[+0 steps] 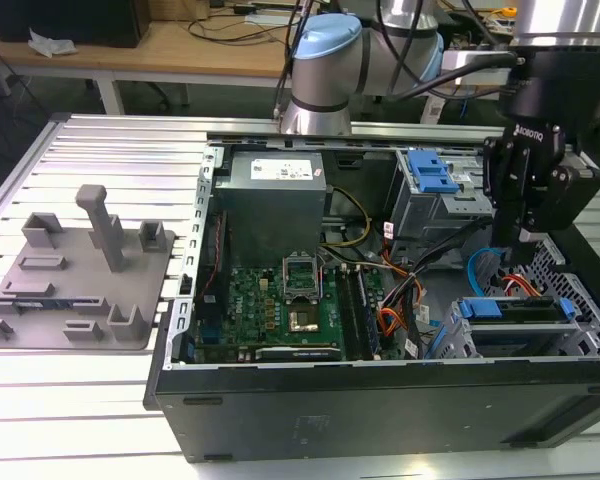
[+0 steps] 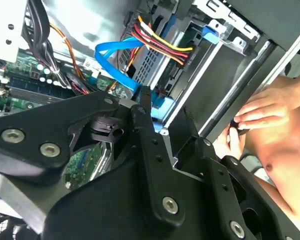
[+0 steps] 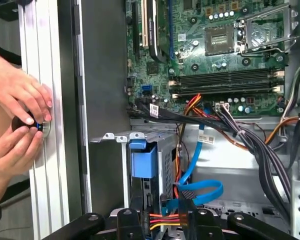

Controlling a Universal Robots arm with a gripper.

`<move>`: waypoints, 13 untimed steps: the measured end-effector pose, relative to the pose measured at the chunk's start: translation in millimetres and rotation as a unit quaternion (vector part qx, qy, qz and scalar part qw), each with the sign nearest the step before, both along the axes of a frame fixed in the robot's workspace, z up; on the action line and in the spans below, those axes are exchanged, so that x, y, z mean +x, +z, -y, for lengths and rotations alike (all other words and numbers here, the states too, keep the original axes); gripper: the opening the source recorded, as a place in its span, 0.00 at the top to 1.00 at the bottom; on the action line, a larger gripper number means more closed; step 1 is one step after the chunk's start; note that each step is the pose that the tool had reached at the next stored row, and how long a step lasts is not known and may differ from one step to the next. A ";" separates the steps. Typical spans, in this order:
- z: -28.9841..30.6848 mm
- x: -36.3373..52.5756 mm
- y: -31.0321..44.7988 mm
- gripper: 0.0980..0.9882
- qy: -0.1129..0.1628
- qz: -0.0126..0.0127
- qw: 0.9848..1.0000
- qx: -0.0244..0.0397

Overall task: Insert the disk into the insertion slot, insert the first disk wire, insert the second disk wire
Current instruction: 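Insert the second disk wire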

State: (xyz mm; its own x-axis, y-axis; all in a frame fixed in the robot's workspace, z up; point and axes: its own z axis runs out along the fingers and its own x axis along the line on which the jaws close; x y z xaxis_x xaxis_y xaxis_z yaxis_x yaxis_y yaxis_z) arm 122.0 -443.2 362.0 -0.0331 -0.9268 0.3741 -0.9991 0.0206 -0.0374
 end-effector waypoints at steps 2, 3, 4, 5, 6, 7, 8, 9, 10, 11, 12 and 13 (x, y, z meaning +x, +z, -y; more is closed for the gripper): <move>-0.2 0.0 0.0 0.66 0.004 0.000 1.000 -0.005; -0.4 0.0 0.0 0.73 0.007 0.000 1.000 -0.007; -0.6 0.0 -0.1 0.73 0.009 0.000 1.000 -0.008; -0.8 0.0 -0.2 0.81 0.012 0.000 1.000 -0.009; -1.1 0.0 -0.3 0.81 0.013 0.000 1.000 -0.009; -1.4 0.0 -0.5 0.81 0.014 0.000 1.000 -0.009; -2.0 0.0 -0.9 0.81 0.014 0.000 1.000 -0.009; -2.2 0.0 -1.5 0.81 0.015 0.000 1.000 -0.009; -2.4 0.0 -2.9 0.81 0.015 0.000 1.000 -0.009; -2.3 -0.1 -4.0 0.81 0.015 0.000 1.000 -0.007; -2.4 -0.1 -4.2 0.81 0.015 0.000 1.000 -0.002; -2.4 -0.1 -4.7 0.81 0.014 0.000 1.000 0.004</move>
State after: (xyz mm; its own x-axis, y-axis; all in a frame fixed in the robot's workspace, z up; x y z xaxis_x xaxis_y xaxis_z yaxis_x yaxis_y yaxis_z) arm 121.9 -440.8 357.4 -0.0064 -0.9306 0.3659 -0.9992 -0.0080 -0.0379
